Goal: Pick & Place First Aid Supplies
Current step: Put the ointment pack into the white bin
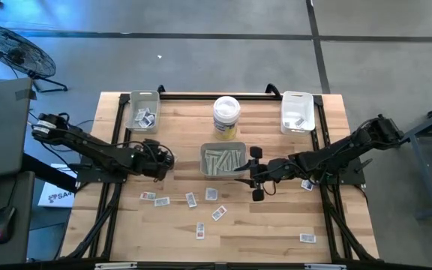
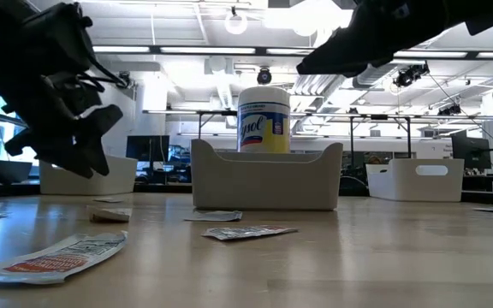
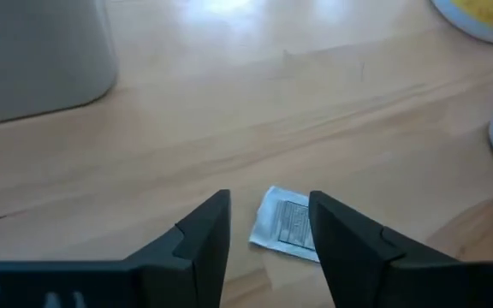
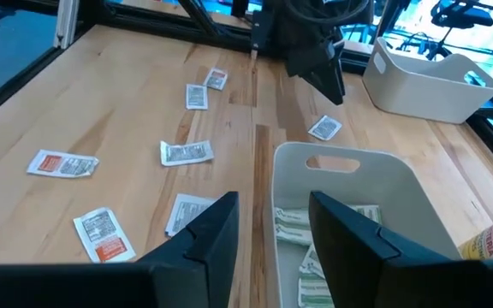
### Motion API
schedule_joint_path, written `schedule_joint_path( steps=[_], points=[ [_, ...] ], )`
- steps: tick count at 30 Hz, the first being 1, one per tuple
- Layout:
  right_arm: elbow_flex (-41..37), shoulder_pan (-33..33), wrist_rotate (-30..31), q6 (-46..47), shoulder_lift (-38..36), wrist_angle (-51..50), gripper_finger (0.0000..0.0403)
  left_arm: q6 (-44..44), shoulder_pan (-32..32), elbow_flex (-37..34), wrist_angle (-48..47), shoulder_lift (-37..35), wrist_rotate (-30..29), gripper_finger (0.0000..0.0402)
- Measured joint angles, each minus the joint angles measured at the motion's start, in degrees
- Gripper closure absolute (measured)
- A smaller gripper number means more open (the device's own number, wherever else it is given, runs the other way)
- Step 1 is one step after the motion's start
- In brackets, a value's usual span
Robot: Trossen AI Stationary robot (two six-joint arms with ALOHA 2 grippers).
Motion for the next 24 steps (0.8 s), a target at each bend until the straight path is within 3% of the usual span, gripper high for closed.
schedule_joint_path(
  steps=[18, 24],
  points=[
    [0.02, 0.0, 0.04, 0.13, 0.02, -1.01, 0.0265, 4.27, 4.53, 0.21, 9.11, 13.08, 4.26, 0.0246],
    [0.02, -0.01, 0.11, 0.14, 0.02, -1.09, 0.0265, 3.79, 4.57, 0.17, 10.76, 14.74, 4.46, 0.0304]
  ],
)
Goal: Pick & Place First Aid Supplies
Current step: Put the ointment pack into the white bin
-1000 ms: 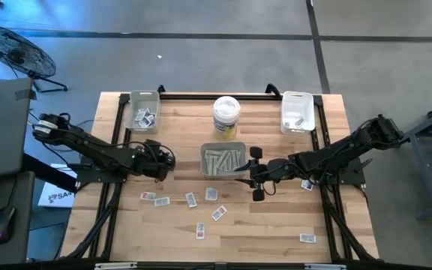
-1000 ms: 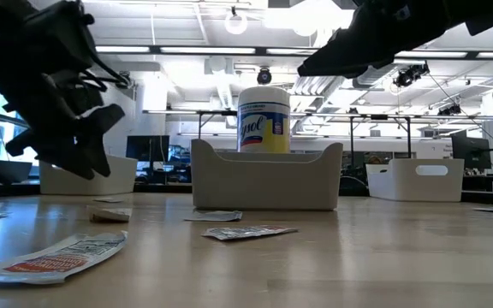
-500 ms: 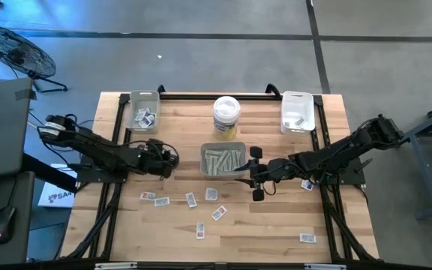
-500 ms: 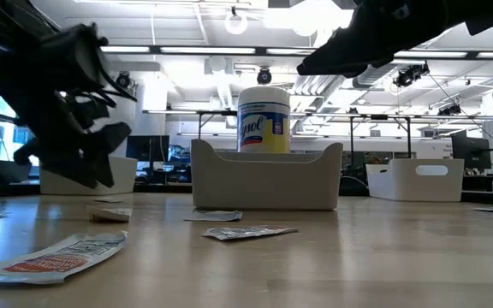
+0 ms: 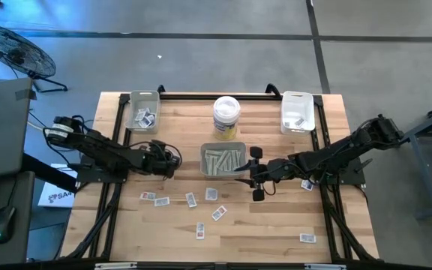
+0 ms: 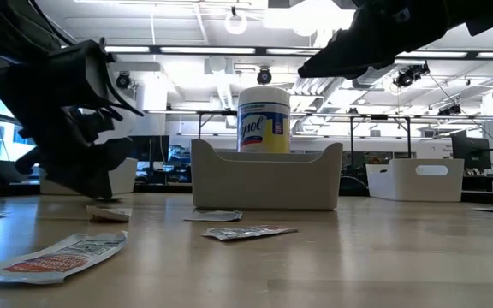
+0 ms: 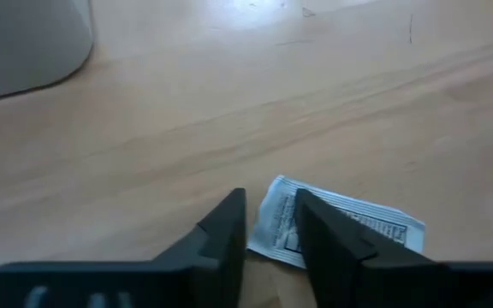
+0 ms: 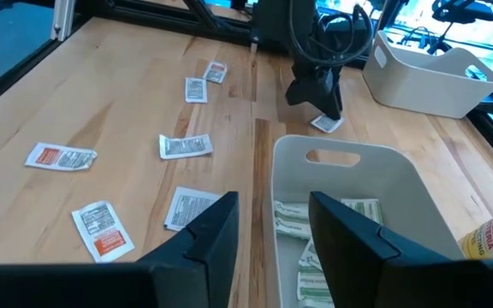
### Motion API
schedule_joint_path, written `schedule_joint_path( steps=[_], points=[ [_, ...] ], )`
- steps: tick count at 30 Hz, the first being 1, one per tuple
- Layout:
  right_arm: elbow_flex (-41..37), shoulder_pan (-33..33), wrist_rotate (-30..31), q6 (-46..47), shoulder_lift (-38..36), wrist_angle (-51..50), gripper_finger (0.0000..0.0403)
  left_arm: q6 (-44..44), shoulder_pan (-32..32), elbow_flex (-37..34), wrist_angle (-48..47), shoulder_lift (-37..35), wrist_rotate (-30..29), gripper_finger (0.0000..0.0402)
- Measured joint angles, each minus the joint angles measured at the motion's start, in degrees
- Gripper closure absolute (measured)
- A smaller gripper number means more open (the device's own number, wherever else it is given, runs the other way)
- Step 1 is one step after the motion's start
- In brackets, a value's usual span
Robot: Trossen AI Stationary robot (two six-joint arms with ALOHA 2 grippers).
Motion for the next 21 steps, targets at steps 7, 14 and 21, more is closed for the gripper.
schedule_joint_path(
  steps=[7, 14, 21],
  points=[
    [0.0, 0.0, -0.02, 0.01, 0.0, -0.04, 0.0265, -3.41, -0.01, 0.07, 0.48, 2.45, -0.82, 0.0395],
    [0.0, 0.0, -0.02, -0.01, 0.0, -0.02, 0.0265, -2.36, -0.01, 0.91, -0.04, 1.9, -1.49, 0.0399],
    [0.0, -0.01, -0.2, -0.08, 0.0, -0.04, 0.0265, 4.58, -2.25, 5.5, 0.04, -0.52, -2.69, 0.04]
  ],
)
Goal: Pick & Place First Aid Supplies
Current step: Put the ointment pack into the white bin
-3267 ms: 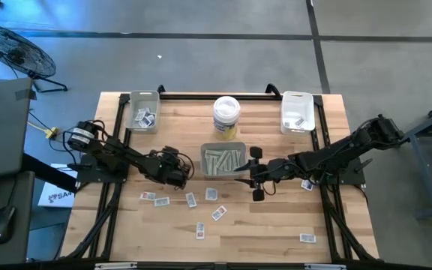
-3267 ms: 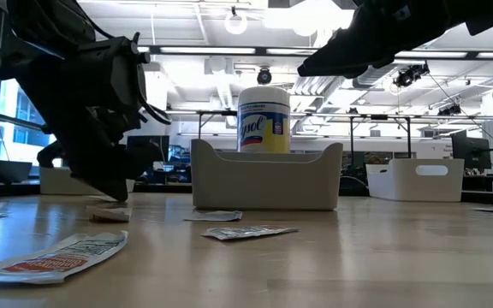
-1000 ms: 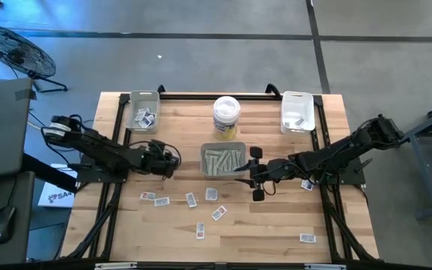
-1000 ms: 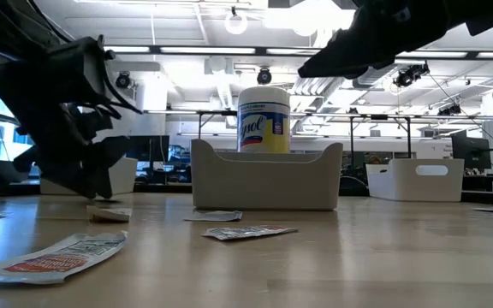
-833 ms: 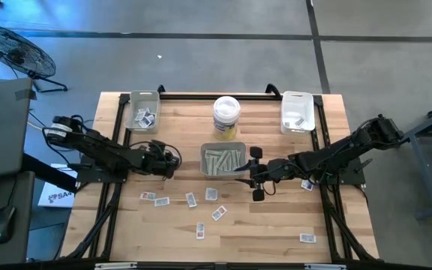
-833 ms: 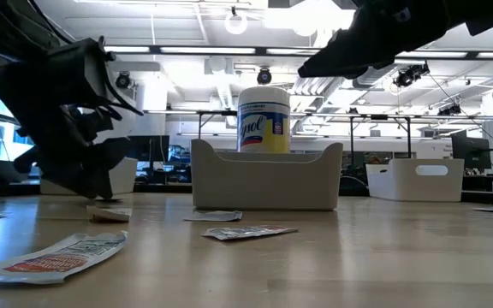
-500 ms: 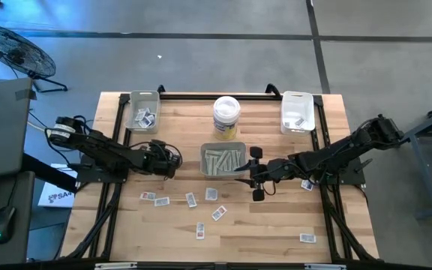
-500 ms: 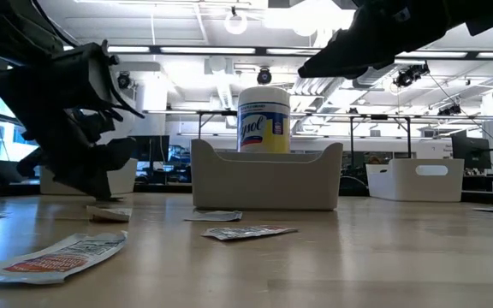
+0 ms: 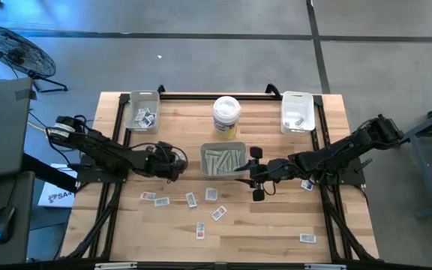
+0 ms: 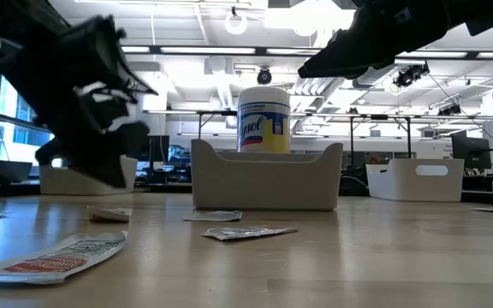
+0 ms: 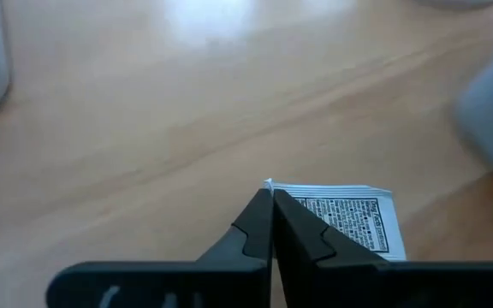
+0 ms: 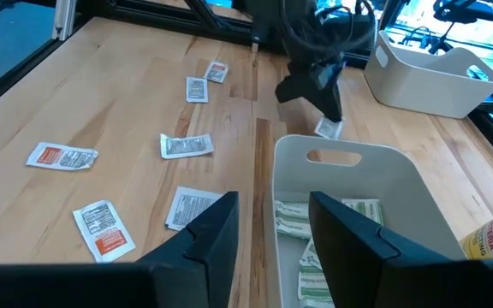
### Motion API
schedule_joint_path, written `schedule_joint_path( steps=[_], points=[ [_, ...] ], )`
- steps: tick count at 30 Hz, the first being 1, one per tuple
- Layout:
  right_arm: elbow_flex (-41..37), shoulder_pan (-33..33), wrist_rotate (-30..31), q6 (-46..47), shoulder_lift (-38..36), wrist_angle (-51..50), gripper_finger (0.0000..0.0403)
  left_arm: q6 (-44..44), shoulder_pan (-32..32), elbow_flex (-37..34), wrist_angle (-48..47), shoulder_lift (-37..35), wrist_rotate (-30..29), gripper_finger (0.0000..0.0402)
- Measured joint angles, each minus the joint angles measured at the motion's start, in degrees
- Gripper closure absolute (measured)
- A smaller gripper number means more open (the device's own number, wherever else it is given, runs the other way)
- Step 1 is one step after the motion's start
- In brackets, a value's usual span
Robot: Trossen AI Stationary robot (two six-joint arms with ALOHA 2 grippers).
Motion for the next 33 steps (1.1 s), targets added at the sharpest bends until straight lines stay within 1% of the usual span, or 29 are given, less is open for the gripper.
schedule_joint_path(
  steps=[4, 7, 10, 12, 15, 19, 22, 25, 27, 29, 33],
  points=[
    [0.0, 0.02, -0.04, -0.41, 0.0, 0.11, 0.0265, 2.75, -3.06, 3.34, -0.73, -0.42, -3.89, 0.0401],
    [0.0, 0.0, -1.21, -1.55, 0.05, 0.11, 0.0265, 4.3, -5.8, 6.26, -2.04, -0.9, -7.81, 0.0401],
    [0.0, 0.19, -1.97, -6.74, 0.69, 2.16, 0.0265, 6.33, -8.32, 9.2, -3.84, -2.06, -10.13, 0.0401],
    [0.04, 0.79, -2.54, -12.95, 2.49, 5.93, 0.0265, 8.57, -9.2, 11.13, -4.42, -2.95, -8.83, 0.0401],
    [1.03, 2.05, -3.1, -22.04, 7.62, 11.04, 0.0265, 12.69, -9.92, 13.89, -4.4, -3.05, -6.79, 0.0401],
    [6.67, 3.84, -1.35, -32.34, 16.47, 13.47, 0.0265, 20.03, -10.18, 16.22, -2.27, -3.09, -2.0, 0.0401],
    [12.62, 5.26, 3.83, -39.06, 22.73, 13.5, 0.0265, 25.43, -10.18, 16.49, 0.98, -3.09, 2.63, 0.0401],
    [18.22, 6.57, 12.44, -47.14, 27.78, 13.27, 0.0265, 29.43, -10.18, 16.53, 4.4, -3.09, 7.89, 0.0401],
    [21.15, 7.18, 17.8, -52.15, 30.8, 13.15, 0.0265, 31.03, -10.18, 16.59, 5.99, -3.09, 10.4, 0.0401],
    [23.08, 7.63, 20.72, -55.85, 33.14, 12.74, 0.0265, 31.92, -10.25, 16.59, 6.85, -3.09, 11.54, 0.0401],
    [25.27, 7.72, 22.42, -60.67, 35.8, 12.99, 0.0265, 33.05, -10.64, 16.64, 7.07, -3.09, 13.08, 0.0401]
  ],
)
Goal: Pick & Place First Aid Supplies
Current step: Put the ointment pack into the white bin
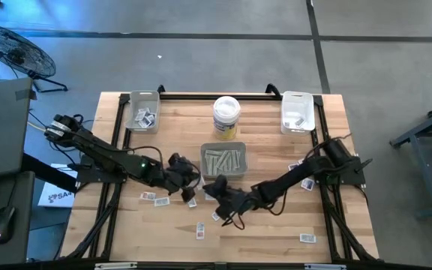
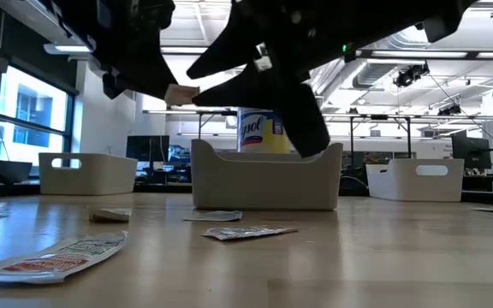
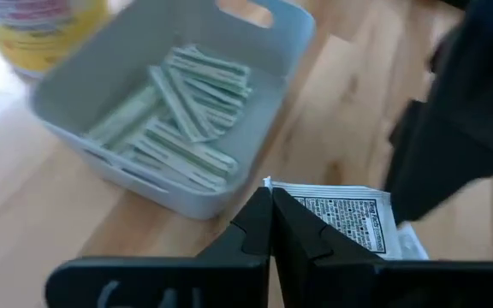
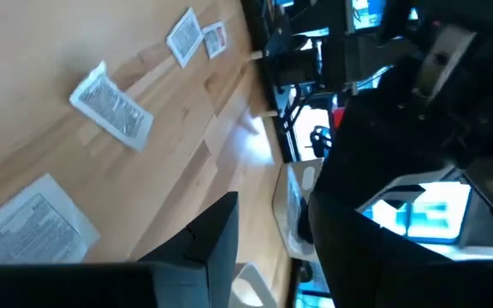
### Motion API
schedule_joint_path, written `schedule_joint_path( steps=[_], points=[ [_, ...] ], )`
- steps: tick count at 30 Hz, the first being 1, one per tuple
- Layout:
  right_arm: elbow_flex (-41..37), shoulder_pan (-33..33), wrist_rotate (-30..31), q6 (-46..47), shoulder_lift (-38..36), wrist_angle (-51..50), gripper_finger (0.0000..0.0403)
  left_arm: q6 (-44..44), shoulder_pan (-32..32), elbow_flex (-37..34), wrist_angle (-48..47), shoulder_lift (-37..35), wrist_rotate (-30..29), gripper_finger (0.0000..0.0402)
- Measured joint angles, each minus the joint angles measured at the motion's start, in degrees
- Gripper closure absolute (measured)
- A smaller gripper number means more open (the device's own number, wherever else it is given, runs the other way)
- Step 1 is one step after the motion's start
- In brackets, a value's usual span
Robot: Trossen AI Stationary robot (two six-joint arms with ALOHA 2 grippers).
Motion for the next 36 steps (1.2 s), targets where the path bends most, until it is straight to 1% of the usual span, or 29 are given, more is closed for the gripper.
schedule_joint_path(
  steps=[2, 5, 7, 9, 14, 15, 16, 20, 23, 26, 29, 31, 33, 36],
  points=[
    [0.39, -0.11, 0.42, -0.73, 0.79, 1.71, 0.0266, 0.41, 0.0, 0.0, 0.33, 0.11, 2.46, 0.0401],
    [0.43, -0.68, -0.47, -1.53, 0.79, 2.63, 0.0275, 0.66, 0.09, 0.01, 2.31, 1.17, 3.32, 0.0401],
    [0.43, -0.98, -0.95, -0.84, 0.79, 2.44, 0.0288, 1.67, 0.09, -0.02, 3.43, 1.25, 3.94, 0.0401],
    [0.43, -1.05, -0.78, -0.01, 0.79, 2.49, 0.0309, 1.92, 0.09, 0.11, 3.96, 1.64, 3.8, 0.0401],
    [0.41, -0.76, -1.6, 0.71, 0.79, 2.32, 0.0384, 2.15, 0.11, 0.0, 3.77, 1.66, 3.22, 0.0401],
    [0.41, -0.76, -1.75, 1.59, 0.79, 2.33, 0.0393, 2.63, 0.11, 0.0, 3.8, 1.66, 3.24, 0.0401],
    [0.41, -0.76, -2.13, 2.2, 0.79, 2.31, 0.0397, 3.03, 0.11, 0.0, 3.95, 1.66, 3.22, 0.0401],
    [0.41, -0.79, -2.69, 5.11, 0.79, 2.35, 0.0387, 3.35, 0.11, 0.0, 4.23, 1.57, 3.64, 0.0401],
    [0.41, -0.5, -2.58, 5.75, 0.79, 2.4, 0.0397, 4.62, 0.13, 0.0, 3.99, 0.24, 3.62, 0.0396],
    [0.41, 0.11, -3.23, 6.04, 0.79, 2.58, 0.0399, 6.05, 0.13, 0.5, 3.08, -1.73, 3.57, 0.0373],
    [0.39, 0.91, -2.44, 6.81, 0.43, 2.15, 0.0399, 7.7, 0.13, 1.3, 2.02, -3.71, 3.85, 0.0334],
    [0.39, 1.67, 0.31, 7.26, -0.44, 0.73, 0.0401, 8.52, 0.13, 1.68, 0.8, -5.15, 3.83, 0.0307],
    [0.39, 2.63, 3.93, 8.23, -1.71, -1.1, 0.04, 8.85, 0.11, 1.84, -2.39, -6.92, 3.99, 0.0283],
    [0.39, 4.53, 11.98, 10.75, -5.34, -7.55, 0.0401, 7.98, 0.0, 1.89, -7.5, -8.77, 4.39, 0.0257]
  ],
)
